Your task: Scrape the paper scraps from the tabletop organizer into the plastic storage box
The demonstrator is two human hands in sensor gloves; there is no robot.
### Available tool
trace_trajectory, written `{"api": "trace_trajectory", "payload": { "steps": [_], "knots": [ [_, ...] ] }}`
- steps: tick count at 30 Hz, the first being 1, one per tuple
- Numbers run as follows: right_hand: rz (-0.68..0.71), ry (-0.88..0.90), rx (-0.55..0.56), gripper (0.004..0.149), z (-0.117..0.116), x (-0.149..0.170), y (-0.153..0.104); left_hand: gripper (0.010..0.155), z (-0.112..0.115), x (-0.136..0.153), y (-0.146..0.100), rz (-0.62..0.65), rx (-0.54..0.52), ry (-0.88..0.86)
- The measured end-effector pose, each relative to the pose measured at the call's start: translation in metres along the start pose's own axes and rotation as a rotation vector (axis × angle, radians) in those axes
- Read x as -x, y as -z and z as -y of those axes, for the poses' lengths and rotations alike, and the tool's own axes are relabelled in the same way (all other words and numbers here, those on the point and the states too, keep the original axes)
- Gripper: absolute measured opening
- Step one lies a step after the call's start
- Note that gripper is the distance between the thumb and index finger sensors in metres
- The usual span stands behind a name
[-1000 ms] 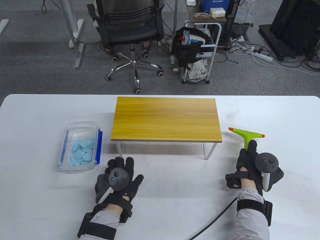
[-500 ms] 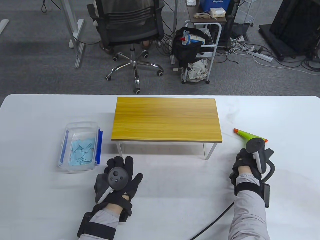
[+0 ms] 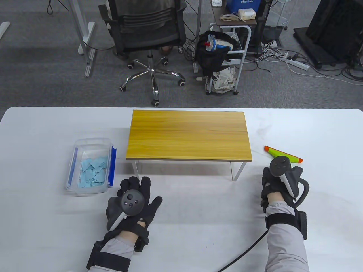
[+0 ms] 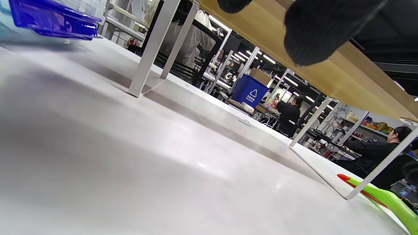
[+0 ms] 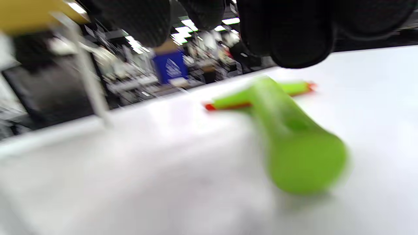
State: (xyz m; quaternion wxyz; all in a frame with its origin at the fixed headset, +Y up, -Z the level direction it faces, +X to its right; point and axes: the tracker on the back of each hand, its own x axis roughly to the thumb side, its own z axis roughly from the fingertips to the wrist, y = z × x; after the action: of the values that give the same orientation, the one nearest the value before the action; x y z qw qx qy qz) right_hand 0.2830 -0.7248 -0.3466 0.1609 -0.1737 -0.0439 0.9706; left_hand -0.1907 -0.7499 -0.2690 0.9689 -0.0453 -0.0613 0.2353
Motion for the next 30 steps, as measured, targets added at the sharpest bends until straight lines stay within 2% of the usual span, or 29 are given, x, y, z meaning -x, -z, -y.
{"api": "trace_trajectory", "payload": {
  "steps": [3, 7, 11, 14, 18, 20, 24, 30],
  "knots": [
    [0.150, 0.078, 0.081, 0.062, 0.023, -0.020, -0.025, 0.088, -0.004, 0.000, -0.003, 0.012, -0.026, 0.003],
    [0.356, 0.169, 0.213, 0.065, 0.050, -0.045, -0.076, 0.095, -0.009, -0.002, -0.009, 0.042, -0.066, 0.014],
    [0.489, 0.183, 0.274, 0.068, 0.052, -0.064, -0.116, 0.101, -0.009, -0.005, -0.013, 0.065, -0.075, 0.031],
    [0.536, 0.162, 0.270, 0.072, 0.034, -0.071, -0.136, 0.103, -0.004, -0.008, -0.015, 0.079, -0.049, 0.051],
    [0.607, 0.199, 0.247, 0.074, -0.009, -0.061, -0.137, 0.106, 0.005, -0.011, -0.015, 0.077, -0.001, 0.078],
    [0.611, 0.173, 0.145, 0.075, -0.022, -0.055, -0.133, 0.106, 0.010, -0.011, -0.013, 0.070, 0.023, 0.092],
    [0.519, 0.157, 0.034, 0.084, -0.028, -0.049, -0.122, 0.106, 0.013, -0.012, -0.012, 0.060, 0.028, 0.134],
    [0.510, 0.141, -0.007, 0.084, -0.031, -0.048, -0.118, 0.104, 0.014, -0.010, -0.010, 0.040, 0.040, 0.145]
  ]
}}
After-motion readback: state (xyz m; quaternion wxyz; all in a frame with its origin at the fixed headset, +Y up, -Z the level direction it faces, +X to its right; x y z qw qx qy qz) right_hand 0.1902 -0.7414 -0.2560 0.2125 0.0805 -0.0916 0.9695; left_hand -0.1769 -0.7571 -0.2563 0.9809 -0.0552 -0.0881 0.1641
